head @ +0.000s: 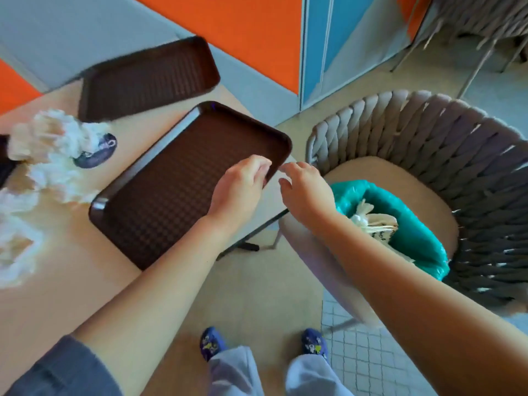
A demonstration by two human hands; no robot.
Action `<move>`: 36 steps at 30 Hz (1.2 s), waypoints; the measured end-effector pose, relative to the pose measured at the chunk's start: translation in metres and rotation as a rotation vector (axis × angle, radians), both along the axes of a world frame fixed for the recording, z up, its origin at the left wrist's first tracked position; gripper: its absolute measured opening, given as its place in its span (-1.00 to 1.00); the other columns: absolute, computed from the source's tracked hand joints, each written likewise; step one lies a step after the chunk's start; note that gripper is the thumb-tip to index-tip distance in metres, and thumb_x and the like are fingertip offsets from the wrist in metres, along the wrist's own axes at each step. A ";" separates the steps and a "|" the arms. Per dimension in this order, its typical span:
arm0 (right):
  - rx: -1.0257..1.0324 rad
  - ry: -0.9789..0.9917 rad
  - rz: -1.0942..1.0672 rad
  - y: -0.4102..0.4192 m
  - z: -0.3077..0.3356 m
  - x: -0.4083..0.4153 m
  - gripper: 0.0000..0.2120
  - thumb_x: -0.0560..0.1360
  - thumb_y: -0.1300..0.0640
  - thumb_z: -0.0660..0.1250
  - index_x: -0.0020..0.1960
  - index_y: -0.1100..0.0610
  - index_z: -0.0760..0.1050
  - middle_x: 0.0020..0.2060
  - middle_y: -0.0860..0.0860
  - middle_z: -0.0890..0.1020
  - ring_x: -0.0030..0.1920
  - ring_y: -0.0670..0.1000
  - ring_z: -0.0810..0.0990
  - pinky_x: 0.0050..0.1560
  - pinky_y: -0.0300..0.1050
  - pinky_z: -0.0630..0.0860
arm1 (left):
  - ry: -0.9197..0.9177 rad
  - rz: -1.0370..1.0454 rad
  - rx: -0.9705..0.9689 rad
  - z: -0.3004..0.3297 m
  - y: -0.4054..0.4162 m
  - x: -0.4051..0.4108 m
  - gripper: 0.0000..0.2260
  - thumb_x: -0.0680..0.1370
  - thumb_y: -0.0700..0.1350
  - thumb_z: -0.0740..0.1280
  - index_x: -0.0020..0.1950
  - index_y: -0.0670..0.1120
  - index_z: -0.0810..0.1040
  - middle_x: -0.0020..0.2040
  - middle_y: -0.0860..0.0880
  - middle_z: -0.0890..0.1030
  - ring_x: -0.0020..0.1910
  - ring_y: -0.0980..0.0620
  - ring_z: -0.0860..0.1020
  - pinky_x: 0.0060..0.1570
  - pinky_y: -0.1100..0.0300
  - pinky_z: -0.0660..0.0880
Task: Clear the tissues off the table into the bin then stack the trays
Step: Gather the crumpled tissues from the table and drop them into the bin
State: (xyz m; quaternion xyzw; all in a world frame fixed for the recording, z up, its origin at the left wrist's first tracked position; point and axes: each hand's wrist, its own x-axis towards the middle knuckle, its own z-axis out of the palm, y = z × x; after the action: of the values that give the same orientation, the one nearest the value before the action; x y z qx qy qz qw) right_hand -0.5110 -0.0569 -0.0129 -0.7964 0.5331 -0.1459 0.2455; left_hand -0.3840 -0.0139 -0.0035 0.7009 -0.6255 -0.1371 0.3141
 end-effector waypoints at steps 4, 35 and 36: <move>-0.051 -0.057 0.081 0.017 0.025 0.074 -0.67 0.58 0.13 0.15 0.32 0.11 0.44 0.22 0.09 0.52 0.27 0.11 0.45 0.16 0.01 0.50 | -0.047 0.090 -0.029 0.023 0.033 0.079 -0.73 0.57 -0.25 0.22 0.27 -0.10 0.47 0.07 -0.07 0.60 0.06 0.03 0.57 0.07 0.16 0.51; 0.170 0.396 0.779 0.094 -0.033 0.469 -0.30 0.49 0.35 0.19 0.51 -0.04 0.02 0.54 -0.01 -0.05 0.44 0.22 0.13 0.26 0.24 0.36 | -0.028 0.582 0.501 -0.063 0.215 0.420 -0.51 0.39 -0.02 0.47 0.29 0.13 0.45 0.34 0.00 0.31 0.26 -0.08 0.32 0.17 -0.06 0.45; 0.163 0.407 0.817 0.093 -0.037 0.470 -0.30 0.48 0.39 0.17 0.51 -0.01 0.03 0.54 0.01 -0.04 0.42 0.23 0.15 0.26 0.20 0.37 | 0.000 0.575 0.451 -0.068 0.211 0.421 -0.57 0.42 -0.13 0.45 0.25 0.10 0.49 0.28 -0.02 0.35 0.20 -0.09 0.35 0.16 -0.05 0.47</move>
State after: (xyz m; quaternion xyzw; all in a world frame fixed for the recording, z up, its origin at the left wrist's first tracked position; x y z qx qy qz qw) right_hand -0.0410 0.0363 -0.0494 -0.9317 0.2228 0.1646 0.2350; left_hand 0.0374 0.1972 -0.0713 0.8997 -0.3571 -0.1778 0.1773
